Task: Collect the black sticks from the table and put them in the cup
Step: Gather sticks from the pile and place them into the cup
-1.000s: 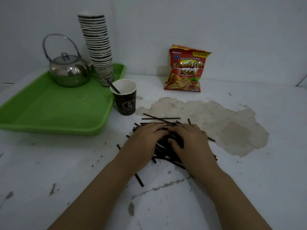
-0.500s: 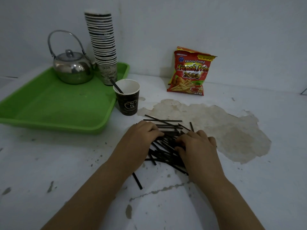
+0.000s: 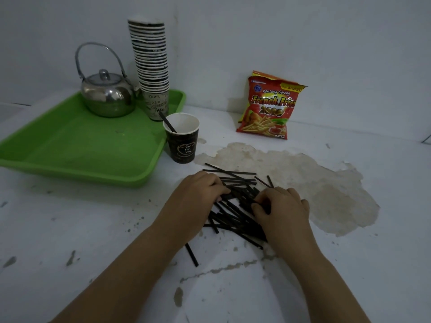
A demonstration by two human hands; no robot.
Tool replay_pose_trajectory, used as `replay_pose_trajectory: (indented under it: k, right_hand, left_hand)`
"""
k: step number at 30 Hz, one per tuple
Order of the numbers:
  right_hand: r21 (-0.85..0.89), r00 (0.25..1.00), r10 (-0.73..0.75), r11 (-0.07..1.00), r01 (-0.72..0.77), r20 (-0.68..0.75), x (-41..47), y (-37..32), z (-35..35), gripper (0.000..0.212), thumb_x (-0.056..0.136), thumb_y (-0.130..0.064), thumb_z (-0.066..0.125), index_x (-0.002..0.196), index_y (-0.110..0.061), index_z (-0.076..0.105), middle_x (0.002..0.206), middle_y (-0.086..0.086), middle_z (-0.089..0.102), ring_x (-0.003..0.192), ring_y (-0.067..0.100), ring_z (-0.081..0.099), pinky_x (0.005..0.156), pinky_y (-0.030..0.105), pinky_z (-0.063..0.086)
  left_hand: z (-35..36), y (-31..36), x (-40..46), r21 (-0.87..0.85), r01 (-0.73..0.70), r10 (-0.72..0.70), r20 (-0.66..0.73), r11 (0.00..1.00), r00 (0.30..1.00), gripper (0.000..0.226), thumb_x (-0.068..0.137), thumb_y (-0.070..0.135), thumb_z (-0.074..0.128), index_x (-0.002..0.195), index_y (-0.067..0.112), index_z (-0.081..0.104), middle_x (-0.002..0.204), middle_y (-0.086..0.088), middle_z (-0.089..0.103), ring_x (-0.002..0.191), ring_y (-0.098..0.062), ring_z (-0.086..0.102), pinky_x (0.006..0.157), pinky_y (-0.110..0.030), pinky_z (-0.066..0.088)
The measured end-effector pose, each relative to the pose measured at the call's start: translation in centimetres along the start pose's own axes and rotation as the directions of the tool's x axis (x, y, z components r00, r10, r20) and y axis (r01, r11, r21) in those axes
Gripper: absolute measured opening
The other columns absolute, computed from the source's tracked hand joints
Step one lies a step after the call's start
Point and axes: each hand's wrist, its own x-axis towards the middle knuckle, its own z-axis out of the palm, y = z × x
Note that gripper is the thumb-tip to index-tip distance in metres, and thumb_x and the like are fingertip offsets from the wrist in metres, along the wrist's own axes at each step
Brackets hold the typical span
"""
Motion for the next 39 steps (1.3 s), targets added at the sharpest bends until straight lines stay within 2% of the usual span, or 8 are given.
replay_pose_trajectory:
  k: [4,9,13,16,19,26,33,39]
  right_hand:
    - [0.245,0.998,0.069,0.967,-0.069,0.008,0.0,0.3,-0.8,0.019,0.086,-0.019,0.060,0.071,-0.029,0.054,0.072,-0.013,0.055,0.081,0.013,0.055,0.074,0.023,0.042]
    - [0.534,0.982,0.177,0.838,-0.117,-0.063,0.0,0.1,-1.7,0.019,0.085,-0.016,0.061,0.072,-0.029,0.056,0.071,-0.011,0.067,0.067,-0.009,0.058,0.055,-0.002,0.037]
    - [0.626,0.967,0.190,0.779,-0.042,-0.172,0.1,-0.3,-2.2,0.018,0.084,-0.018,0.062,0.075,-0.032,0.055,0.074,-0.010,0.068,0.070,-0.004,0.059,0.059,0.004,0.042]
    - [0.697,0.951,0.222,0.717,-0.010,-0.215,0.0,-0.4,-2.5,0.019,0.084,-0.018,0.062,0.085,-0.036,0.056,0.080,-0.008,0.071,0.080,0.002,0.065,0.071,0.022,0.051]
    - [0.697,0.929,0.239,0.717,0.027,-0.282,-0.2,-0.6,-2.7,0.026,0.084,-0.019,0.062,0.093,-0.042,0.054,0.083,-0.009,0.072,0.082,0.002,0.066,0.076,0.033,0.053]
    - [0.592,0.901,0.156,0.796,0.127,-0.404,-0.3,-0.5,-2.3,0.057,0.085,-0.014,0.062,0.125,-0.046,0.037,0.079,-0.013,0.068,0.076,-0.004,0.062,0.064,0.003,0.043]
    - [0.493,0.898,0.022,0.841,0.222,-0.440,-0.5,-0.6,-1.9,0.056,0.085,-0.007,0.061,0.115,-0.048,0.038,0.083,-0.016,0.066,0.077,-0.007,0.062,0.064,-0.001,0.040]
    - [0.532,0.896,0.033,0.814,0.233,-0.442,-0.4,-0.4,-1.9,0.051,0.086,-0.009,0.060,0.115,-0.045,0.038,0.085,-0.013,0.068,0.078,-0.003,0.064,0.067,0.004,0.045]
  left_hand:
    - [-0.1,0.1,0.1,-0.004,-0.024,0.024,0.024,1.000,0.999,0.040,0.067,-0.008,0.068,0.103,0.009,0.069,0.098,-0.010,0.069,0.088,-0.029,0.063,0.074,-0.034,0.048]
    - [0.5,1.2,0.3,-0.051,-0.130,0.133,0.067,0.990,0.989,0.027,0.075,0.006,0.065,0.101,0.011,0.070,0.098,-0.007,0.070,0.089,-0.025,0.063,0.075,-0.031,0.049]
    - [0.9,2.1,0.3,-0.074,-0.148,0.154,0.091,0.986,0.984,0.022,0.077,0.013,0.064,0.097,0.010,0.072,0.092,-0.008,0.071,0.081,-0.024,0.065,0.069,-0.028,0.052]
    - [0.7,2.1,0.3,-0.043,-0.142,0.145,0.084,0.989,0.986,0.029,0.073,0.006,0.062,0.100,0.013,0.071,0.088,-0.006,0.071,0.078,-0.023,0.064,0.066,-0.026,0.048]
    - [0.7,2.1,0.2,-0.032,-0.135,0.137,0.079,0.990,0.987,0.038,0.067,-0.003,0.066,0.101,0.011,0.070,0.083,-0.007,0.068,0.075,-0.025,0.062,0.064,-0.024,0.043]
    - [1.4,1.6,0.2,-0.063,-0.105,0.111,0.105,0.993,0.988,0.019,0.068,-0.002,0.067,0.081,0.011,0.070,0.080,-0.006,0.068,0.074,-0.023,0.061,0.062,-0.031,0.052]
    - [2.1,1.4,-0.3,-0.027,-0.093,0.094,0.041,0.995,0.995,0.026,0.070,-0.005,0.044,0.076,0.015,0.059,0.070,-0.001,0.061,0.064,-0.018,0.055,0.061,-0.024,0.032]
    - [1.1,1.7,0.5,-0.135,-0.071,0.072,0.004,0.988,0.997,0.035,0.062,-0.011,0.058,0.089,0.009,0.065,0.078,-0.008,0.065,0.071,-0.022,0.057,0.064,-0.030,0.041]
